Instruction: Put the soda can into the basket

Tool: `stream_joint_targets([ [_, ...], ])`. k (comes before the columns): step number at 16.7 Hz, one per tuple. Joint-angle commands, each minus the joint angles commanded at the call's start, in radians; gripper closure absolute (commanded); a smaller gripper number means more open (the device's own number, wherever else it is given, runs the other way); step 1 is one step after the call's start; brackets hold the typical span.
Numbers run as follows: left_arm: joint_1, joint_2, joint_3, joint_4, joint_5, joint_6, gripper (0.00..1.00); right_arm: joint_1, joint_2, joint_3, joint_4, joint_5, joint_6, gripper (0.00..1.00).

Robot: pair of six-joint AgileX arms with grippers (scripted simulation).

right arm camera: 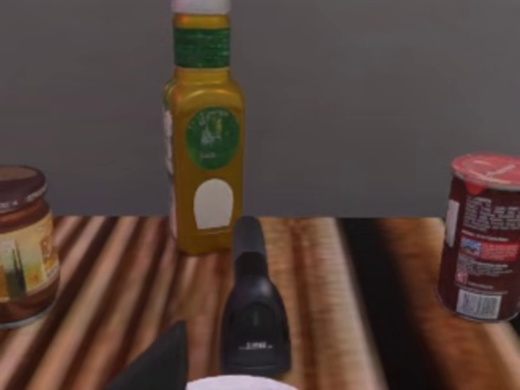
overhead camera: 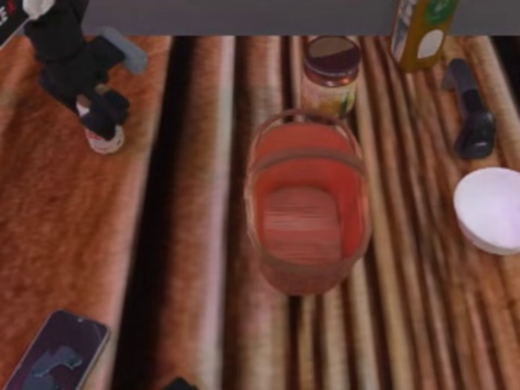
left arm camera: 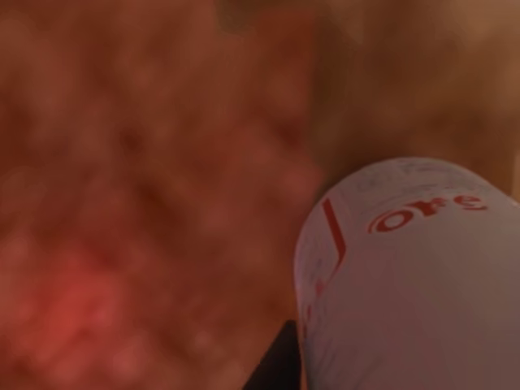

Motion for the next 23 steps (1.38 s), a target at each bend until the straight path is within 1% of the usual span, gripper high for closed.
stream_joint_targets([
  [8,0.004,0.000,0.000,0.000,0.000,0.002,1.00,0.000,0.000,0.000,0.000,0.000,0.000,0.00],
  [9,0.002,-0.001,-0.006,0.010,0.007,-0.002,1.00,0.000,0.000,0.000,0.000,0.000,0.000,0.00],
  [11,-0.007,-0.011,-0.040,0.062,0.044,-0.022,1.00,0.000,0.000,0.000,0.000,0.000,0.000,0.00],
  [13,-0.019,-0.029,-0.097,0.157,0.107,-0.059,1.00,0.000,0.000,0.000,0.000,0.000,0.000,0.00],
  [16,-0.043,-0.075,-0.215,0.376,0.242,-0.137,1.00,0.000,0.000,0.000,0.000,0.000,0.000,0.00],
  [19,-0.074,-0.146,-0.356,0.664,0.409,-0.232,1.00,0.000,0.000,0.000,0.000,0.000,0.000,0.00],
  [23,-0.120,-0.266,-0.559,1.096,0.657,-0.369,1.00,0.000,0.000,0.000,0.000,0.000,0.000,0.00],
])
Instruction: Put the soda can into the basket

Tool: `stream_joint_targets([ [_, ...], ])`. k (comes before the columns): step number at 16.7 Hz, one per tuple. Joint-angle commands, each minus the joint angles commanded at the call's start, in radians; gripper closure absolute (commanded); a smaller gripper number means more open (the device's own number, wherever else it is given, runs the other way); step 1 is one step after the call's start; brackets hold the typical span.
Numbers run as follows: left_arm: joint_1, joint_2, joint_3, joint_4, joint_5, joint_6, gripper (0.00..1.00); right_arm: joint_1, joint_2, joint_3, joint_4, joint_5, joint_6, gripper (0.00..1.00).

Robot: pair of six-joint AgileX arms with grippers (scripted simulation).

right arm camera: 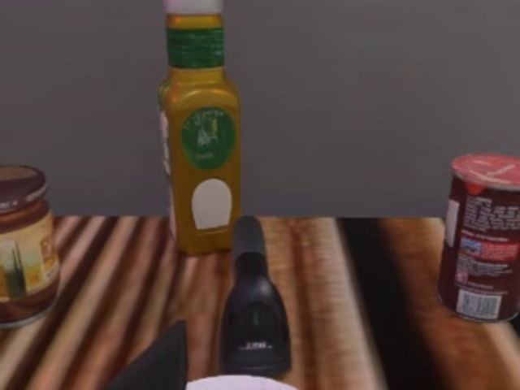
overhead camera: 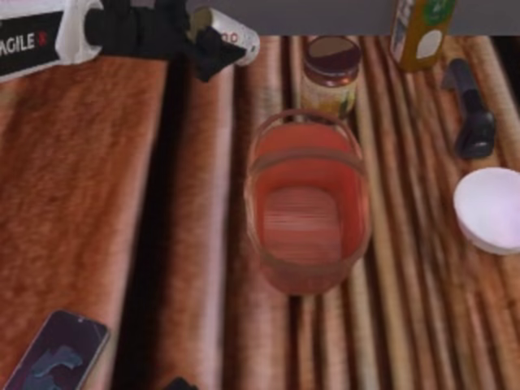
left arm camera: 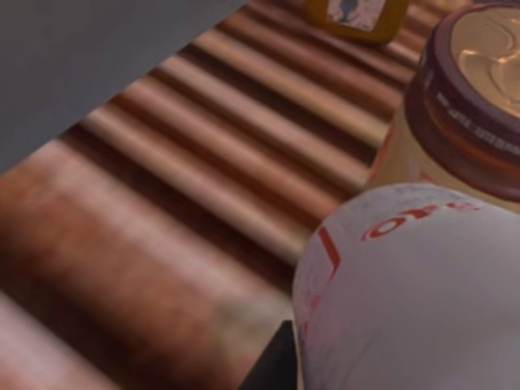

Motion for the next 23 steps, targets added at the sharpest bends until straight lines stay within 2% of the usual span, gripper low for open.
stream_joint_targets([
  [6,-0.065,-0.177,-0.297,0.576,0.345,-0.194,1.00,0.000,0.000,0.000,0.000,0.000,0.000,0.00],
  [8,-0.081,-0.221,-0.376,0.708,0.433,-0.245,1.00,0.000,0.000,0.000,0.000,0.000,0.000,0.00],
  [10,-0.094,-0.253,-0.436,0.798,0.497,-0.283,1.00,0.000,0.000,0.000,0.000,0.000,0.000,0.00],
  [13,-0.102,-0.274,-0.477,0.852,0.539,-0.308,1.00,0.000,0.000,0.000,0.000,0.000,0.000,0.00],
  [19,-0.096,-0.255,-0.478,0.867,0.540,-0.306,1.00,0.000,0.000,0.000,0.000,0.000,0.000,0.00],
  [23,-0.087,-0.154,-0.513,1.008,0.542,-0.309,1.00,0.000,0.000,0.000,0.000,0.000,0.000,0.00],
])
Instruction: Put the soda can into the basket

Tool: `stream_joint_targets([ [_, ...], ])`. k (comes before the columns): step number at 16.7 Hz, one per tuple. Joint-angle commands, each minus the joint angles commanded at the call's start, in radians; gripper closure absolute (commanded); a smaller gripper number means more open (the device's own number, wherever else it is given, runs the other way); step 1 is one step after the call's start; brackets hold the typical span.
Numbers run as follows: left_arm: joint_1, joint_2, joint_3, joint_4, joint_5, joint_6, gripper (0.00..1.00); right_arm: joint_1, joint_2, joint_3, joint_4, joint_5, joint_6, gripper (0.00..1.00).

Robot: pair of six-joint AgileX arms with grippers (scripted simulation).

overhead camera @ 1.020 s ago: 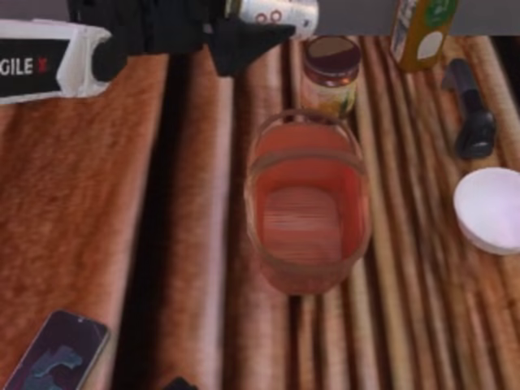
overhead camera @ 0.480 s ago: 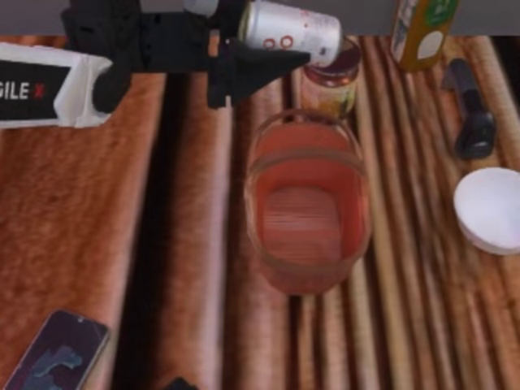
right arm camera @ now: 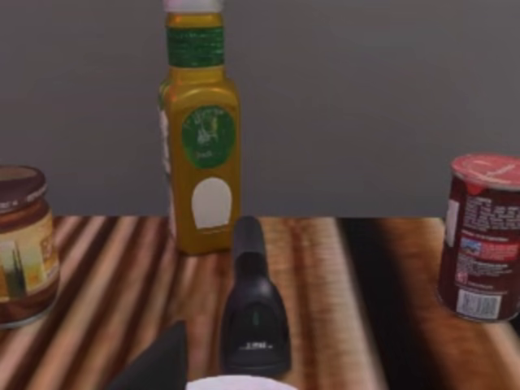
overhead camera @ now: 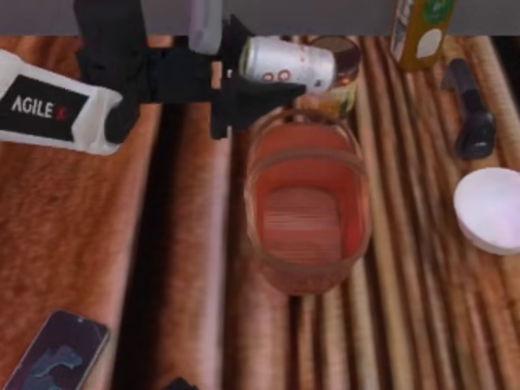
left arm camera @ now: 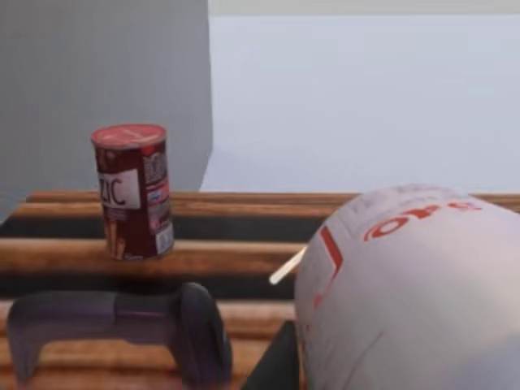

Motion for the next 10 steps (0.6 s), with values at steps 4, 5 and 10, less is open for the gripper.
stream_joint_targets([
  [4,0.009,0.103,-0.042,0.153,0.000,-0.003,1.00,0.000,0.000,0.000,0.000,0.000,0.000,0.00],
  [5,0.011,0.116,-0.049,0.169,-0.001,-0.003,1.00,0.000,0.000,0.000,0.000,0.000,0.000,0.00],
  [10,0.011,0.120,-0.051,0.174,-0.001,-0.003,0.92,0.000,0.000,0.000,0.000,0.000,0.000,0.00],
])
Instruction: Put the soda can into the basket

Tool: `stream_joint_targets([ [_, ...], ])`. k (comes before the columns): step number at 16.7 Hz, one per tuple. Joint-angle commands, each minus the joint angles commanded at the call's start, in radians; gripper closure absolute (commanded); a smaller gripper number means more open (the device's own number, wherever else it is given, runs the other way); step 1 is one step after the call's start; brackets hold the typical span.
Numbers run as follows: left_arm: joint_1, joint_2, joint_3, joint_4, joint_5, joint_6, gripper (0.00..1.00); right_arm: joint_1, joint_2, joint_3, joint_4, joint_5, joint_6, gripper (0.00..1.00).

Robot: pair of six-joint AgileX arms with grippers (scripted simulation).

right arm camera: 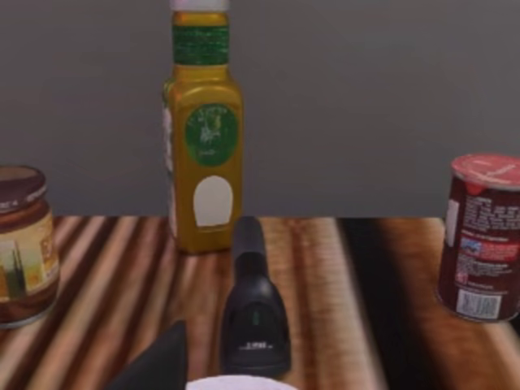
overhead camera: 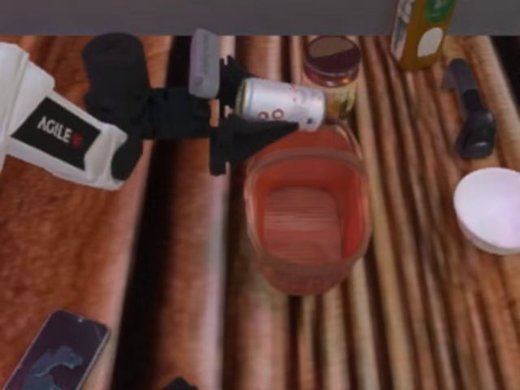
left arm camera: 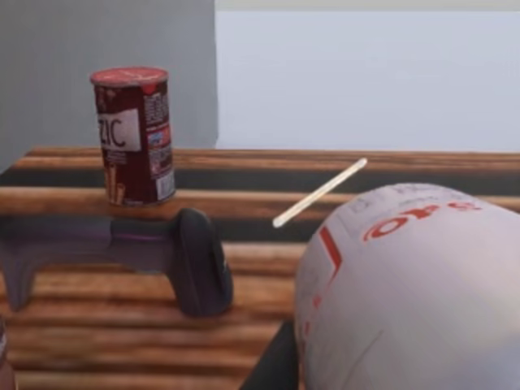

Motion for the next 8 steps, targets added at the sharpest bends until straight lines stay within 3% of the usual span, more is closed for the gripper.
stream_joint_targets([
  [8,0.000,0.000,0.000,0.000,0.000,0.000,0.32,0.000,0.000,0.000,0.000,0.000,0.000,0.00],
])
